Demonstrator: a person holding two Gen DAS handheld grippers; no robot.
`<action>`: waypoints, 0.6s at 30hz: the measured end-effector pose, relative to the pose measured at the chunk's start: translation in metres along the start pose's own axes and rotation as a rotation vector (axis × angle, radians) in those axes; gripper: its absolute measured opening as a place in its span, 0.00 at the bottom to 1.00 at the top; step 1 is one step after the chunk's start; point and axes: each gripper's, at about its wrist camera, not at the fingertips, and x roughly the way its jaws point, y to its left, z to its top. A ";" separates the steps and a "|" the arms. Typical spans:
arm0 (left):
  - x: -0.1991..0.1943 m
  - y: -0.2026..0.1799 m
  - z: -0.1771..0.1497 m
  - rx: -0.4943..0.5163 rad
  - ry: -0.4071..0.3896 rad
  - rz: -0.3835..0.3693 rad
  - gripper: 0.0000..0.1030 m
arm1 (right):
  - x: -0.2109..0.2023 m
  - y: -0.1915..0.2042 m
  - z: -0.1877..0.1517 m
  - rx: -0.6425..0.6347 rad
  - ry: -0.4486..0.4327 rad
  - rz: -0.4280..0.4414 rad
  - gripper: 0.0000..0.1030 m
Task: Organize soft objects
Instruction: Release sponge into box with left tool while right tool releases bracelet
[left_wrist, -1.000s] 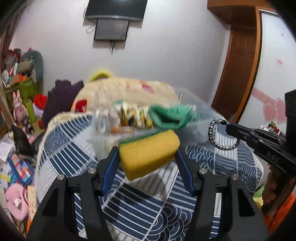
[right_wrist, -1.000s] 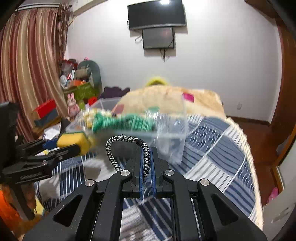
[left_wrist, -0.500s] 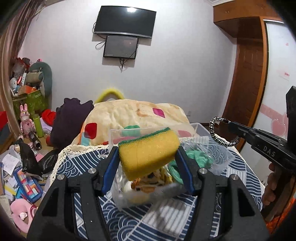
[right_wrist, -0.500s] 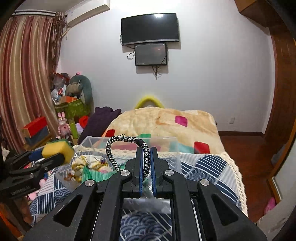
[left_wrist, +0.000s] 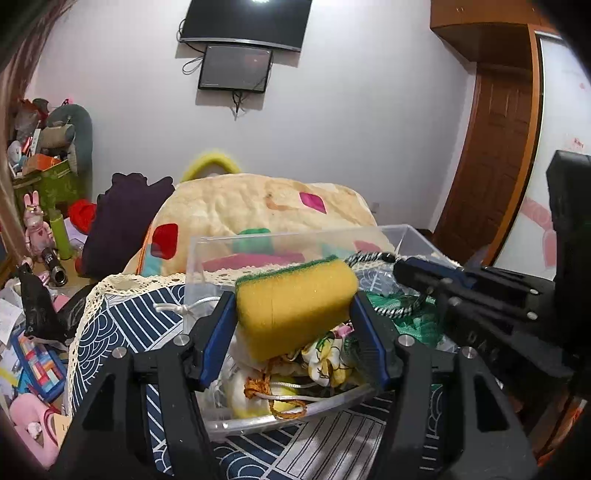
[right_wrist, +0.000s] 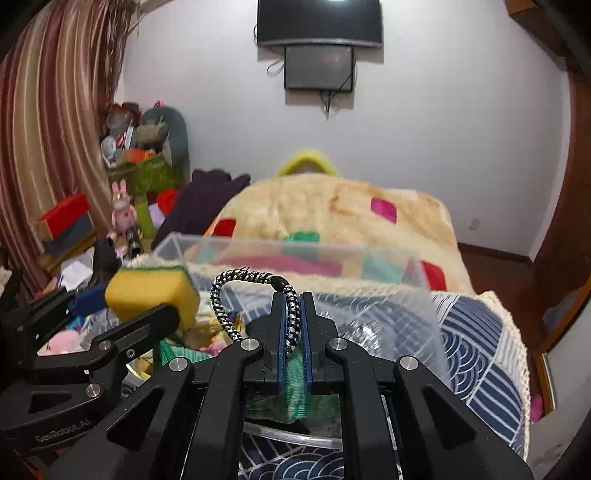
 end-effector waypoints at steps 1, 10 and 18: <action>0.002 -0.001 0.000 0.005 0.001 0.003 0.61 | 0.002 0.000 -0.002 -0.006 0.015 0.000 0.07; 0.010 0.007 -0.005 -0.028 0.058 -0.017 0.69 | -0.013 -0.013 -0.011 0.018 0.020 0.021 0.29; -0.028 0.009 -0.013 -0.028 0.014 -0.020 0.69 | -0.049 -0.020 -0.012 0.029 -0.049 0.048 0.30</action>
